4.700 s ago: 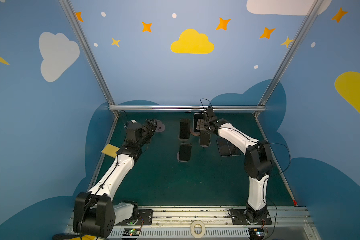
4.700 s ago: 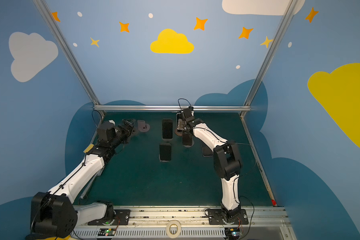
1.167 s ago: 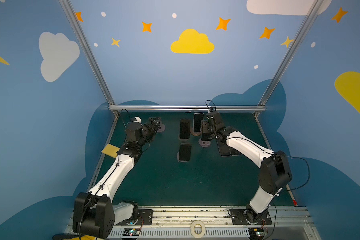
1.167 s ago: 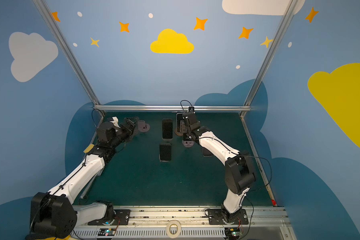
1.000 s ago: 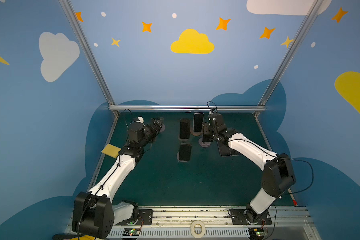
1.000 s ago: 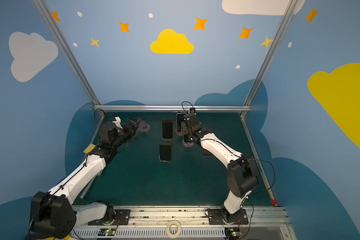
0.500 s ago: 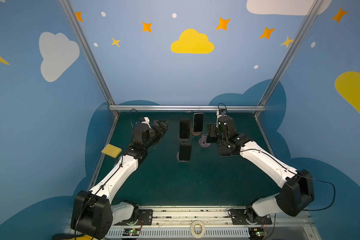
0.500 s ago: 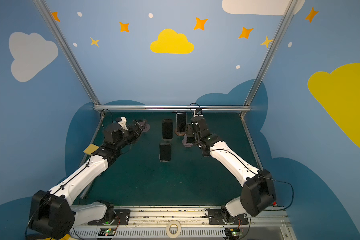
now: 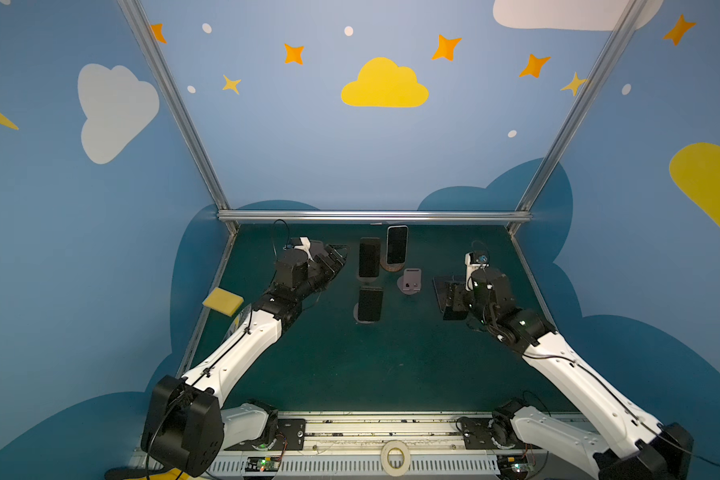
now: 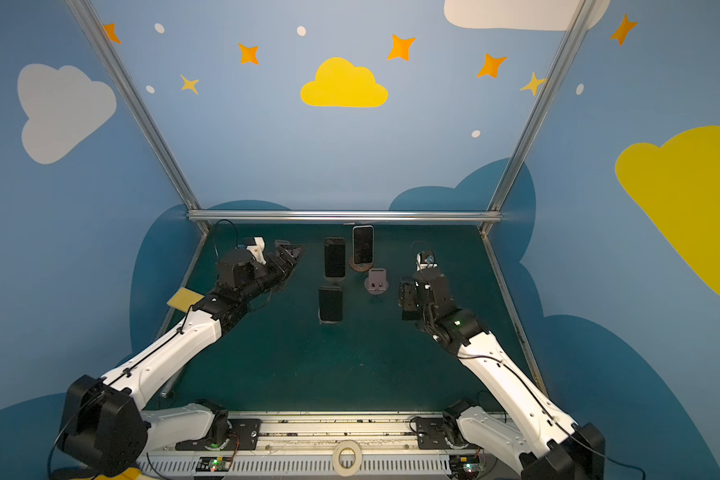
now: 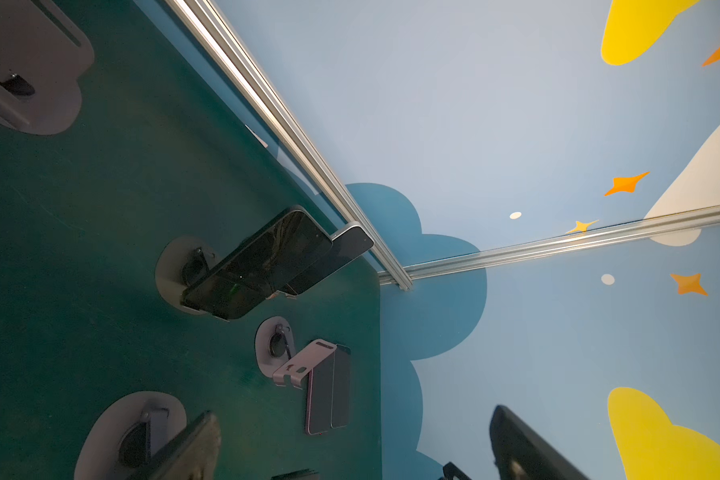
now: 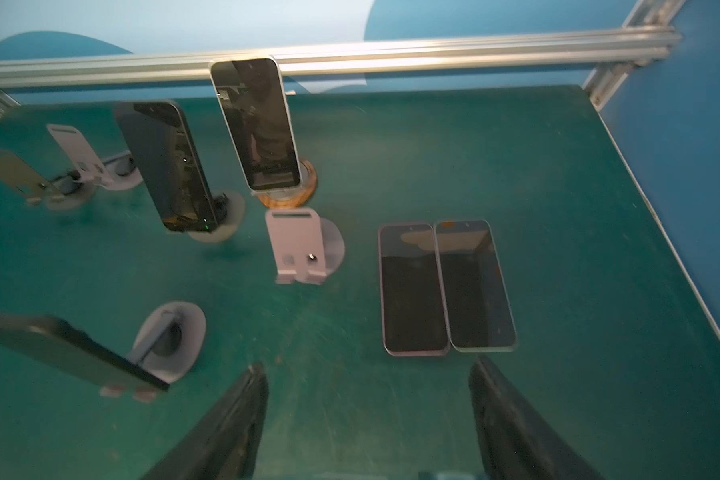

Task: Remove the phone from the phone stand
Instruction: 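Lower the open right gripper toward the flat pink-edged phone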

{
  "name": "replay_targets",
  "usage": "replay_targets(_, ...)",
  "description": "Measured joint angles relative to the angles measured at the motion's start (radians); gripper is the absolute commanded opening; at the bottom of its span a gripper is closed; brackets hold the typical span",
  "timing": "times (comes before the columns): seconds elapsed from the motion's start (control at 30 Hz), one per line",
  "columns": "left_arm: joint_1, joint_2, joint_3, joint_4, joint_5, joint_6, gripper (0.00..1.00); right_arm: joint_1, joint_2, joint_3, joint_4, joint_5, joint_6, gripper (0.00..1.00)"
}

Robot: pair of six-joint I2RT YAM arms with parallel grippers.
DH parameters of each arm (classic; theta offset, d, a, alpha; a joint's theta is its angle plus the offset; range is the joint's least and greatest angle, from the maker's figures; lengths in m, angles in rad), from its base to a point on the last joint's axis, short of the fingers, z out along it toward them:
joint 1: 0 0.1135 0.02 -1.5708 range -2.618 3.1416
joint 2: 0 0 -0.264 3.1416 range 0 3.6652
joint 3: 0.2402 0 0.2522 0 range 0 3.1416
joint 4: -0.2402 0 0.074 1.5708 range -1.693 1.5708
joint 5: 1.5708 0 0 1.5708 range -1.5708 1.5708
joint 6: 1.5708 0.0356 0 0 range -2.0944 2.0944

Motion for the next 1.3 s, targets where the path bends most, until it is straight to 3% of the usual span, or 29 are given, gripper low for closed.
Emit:
replay_targets(0.37, 0.000, 0.056, 0.000, -0.001, 0.019, -0.016, 1.00, -0.037, -0.044, -0.135, -0.124, -0.028, 0.061, 0.52)
replay_targets(1.3, 0.000, 0.056, 0.000, 0.005, 0.019, -0.015, 1.00, -0.128, 0.189, -0.152, -0.177, -0.144, 0.127, 0.52)
